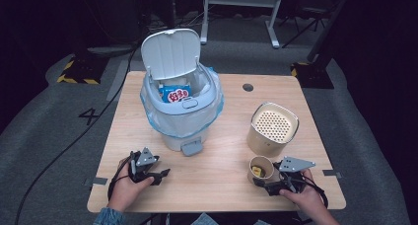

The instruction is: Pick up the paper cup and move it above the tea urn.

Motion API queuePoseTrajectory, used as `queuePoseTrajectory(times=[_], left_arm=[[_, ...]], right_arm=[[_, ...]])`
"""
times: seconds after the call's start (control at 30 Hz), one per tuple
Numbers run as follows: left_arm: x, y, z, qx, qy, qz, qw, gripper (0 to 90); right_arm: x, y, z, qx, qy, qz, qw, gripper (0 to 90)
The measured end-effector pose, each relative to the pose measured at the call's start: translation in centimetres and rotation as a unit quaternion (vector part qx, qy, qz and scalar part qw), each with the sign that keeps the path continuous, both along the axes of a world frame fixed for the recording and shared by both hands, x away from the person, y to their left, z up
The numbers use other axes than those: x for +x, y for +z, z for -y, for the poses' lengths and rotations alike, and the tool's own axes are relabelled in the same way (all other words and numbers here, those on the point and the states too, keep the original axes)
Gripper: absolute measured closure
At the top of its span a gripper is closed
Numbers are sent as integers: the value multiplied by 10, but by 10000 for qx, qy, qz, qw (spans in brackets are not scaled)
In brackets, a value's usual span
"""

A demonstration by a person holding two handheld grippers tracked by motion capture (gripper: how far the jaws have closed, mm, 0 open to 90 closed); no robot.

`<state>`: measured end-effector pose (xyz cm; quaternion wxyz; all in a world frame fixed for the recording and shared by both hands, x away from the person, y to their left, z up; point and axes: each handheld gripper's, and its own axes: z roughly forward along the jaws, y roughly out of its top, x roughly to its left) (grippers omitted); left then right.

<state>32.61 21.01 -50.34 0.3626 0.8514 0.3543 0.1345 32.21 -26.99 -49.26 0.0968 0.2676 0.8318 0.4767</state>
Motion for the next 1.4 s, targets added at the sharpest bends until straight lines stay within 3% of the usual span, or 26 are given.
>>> queuePoseTrajectory(times=[0.3,0.47,0.83,1.03,1.23,1.4], left_arm=[[0,0,2,33,31,-7,10000,304],[0,0,2,29,31,-9,10000,304],[0,-1,2,29,33,-8,10000,303],[0,-1,2,30,32,-6,10000,303],[0,-1,2,32,32,-5,10000,303],[0,-1,2,32,31,-6,10000,302]], right_arm=[[2,-1,-3,4,79,127,9999,289],[2,3,0,-97,299,288,9991,305],[8,26,20,176,520,266,9981,312],[9,38,26,187,575,286,9978,313],[11,52,29,123,539,155,9983,313],[11,65,32,138,483,214,9985,313]])
